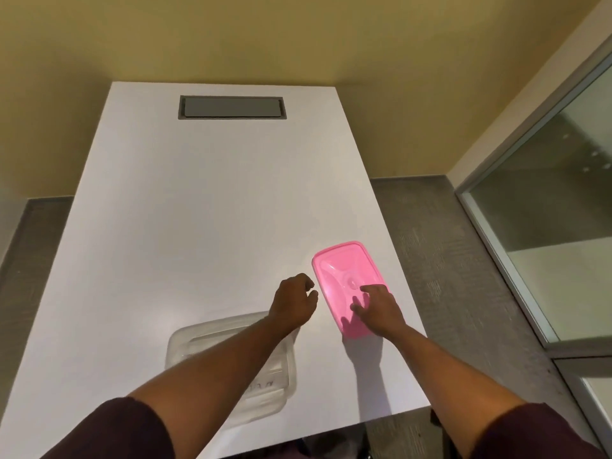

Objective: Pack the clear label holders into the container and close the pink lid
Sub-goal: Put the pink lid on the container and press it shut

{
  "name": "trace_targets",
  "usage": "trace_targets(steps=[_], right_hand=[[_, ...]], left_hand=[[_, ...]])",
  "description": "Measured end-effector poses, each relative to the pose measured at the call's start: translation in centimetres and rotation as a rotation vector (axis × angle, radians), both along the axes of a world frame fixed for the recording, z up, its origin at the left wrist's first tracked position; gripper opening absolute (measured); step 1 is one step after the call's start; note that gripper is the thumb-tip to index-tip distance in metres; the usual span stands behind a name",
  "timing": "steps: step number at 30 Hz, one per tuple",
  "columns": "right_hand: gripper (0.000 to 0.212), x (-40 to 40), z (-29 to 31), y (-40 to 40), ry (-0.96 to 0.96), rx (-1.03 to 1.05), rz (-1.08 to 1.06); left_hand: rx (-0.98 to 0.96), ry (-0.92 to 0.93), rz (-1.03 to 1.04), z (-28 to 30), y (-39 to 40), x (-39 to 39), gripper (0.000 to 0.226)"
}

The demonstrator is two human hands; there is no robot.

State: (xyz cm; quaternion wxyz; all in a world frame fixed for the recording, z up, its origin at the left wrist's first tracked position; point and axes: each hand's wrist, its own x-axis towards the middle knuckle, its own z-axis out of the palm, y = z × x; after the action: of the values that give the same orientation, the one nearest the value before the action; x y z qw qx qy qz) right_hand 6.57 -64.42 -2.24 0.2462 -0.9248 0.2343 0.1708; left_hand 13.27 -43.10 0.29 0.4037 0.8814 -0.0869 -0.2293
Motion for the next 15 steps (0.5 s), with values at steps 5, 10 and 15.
trace_targets(steps=[5, 10, 15], right_hand=[[0.066, 0.4, -0.9, -3.5, 0.041, -0.022, 0.007], [0.081, 0.7, -1.6, -5.8, 0.096, 0.059, -0.025], [0.082, 0.8, -2.1, -6.8, 0.085, 0.134, -0.116]], left_hand=[[0.026, 0.279, 0.138, -1.2, -4.7, 0.0, 0.019], [-0.049, 0.533, 0.222, -3.7, -6.5, -0.4, 0.045], [-0.133, 0.620, 0.271, -3.9, -7.6, -1.3, 0.040]])
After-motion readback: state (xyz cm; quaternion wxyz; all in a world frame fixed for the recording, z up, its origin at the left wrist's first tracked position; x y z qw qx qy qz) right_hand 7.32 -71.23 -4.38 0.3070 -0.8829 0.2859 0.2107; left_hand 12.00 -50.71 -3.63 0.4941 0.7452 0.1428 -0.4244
